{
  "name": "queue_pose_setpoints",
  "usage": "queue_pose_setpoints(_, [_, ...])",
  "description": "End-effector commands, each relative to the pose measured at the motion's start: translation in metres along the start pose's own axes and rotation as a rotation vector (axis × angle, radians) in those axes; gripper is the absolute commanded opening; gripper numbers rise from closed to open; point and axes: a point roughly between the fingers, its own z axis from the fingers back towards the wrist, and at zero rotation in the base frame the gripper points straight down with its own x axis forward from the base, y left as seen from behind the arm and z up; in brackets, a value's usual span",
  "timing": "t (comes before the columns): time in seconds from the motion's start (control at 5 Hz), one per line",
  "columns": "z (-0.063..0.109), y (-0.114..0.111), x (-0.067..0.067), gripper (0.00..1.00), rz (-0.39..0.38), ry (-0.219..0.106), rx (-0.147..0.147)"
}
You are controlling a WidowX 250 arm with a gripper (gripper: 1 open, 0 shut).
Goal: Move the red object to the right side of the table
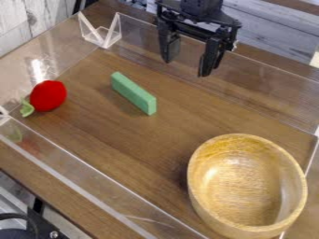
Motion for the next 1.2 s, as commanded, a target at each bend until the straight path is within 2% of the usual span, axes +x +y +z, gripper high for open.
queue_pose_setpoints(0.0, [-0.006,0.008,-0.015,1.0,0.023,0.033,0.001])
queue_pose_setpoints(0.2, [-0.009,0.045,-0.038,1.0,0.059,0.011,0.01])
queue_pose_setpoints(0.4, [-0.013,0.09,-0.06,1.0,0.089,-0.015,0.024])
queue_pose_setpoints(0.6, [-0.01,0.14,-0.078,1.0,0.154,-0.045,0.037])
queue_pose_setpoints(0.8, [-0.012,0.184,-0.09,1.0,0.199,-0.078,0.039])
queue_pose_setpoints(1.0, [-0.014,0.214,-0.094,1.0,0.187,-0.094,0.042])
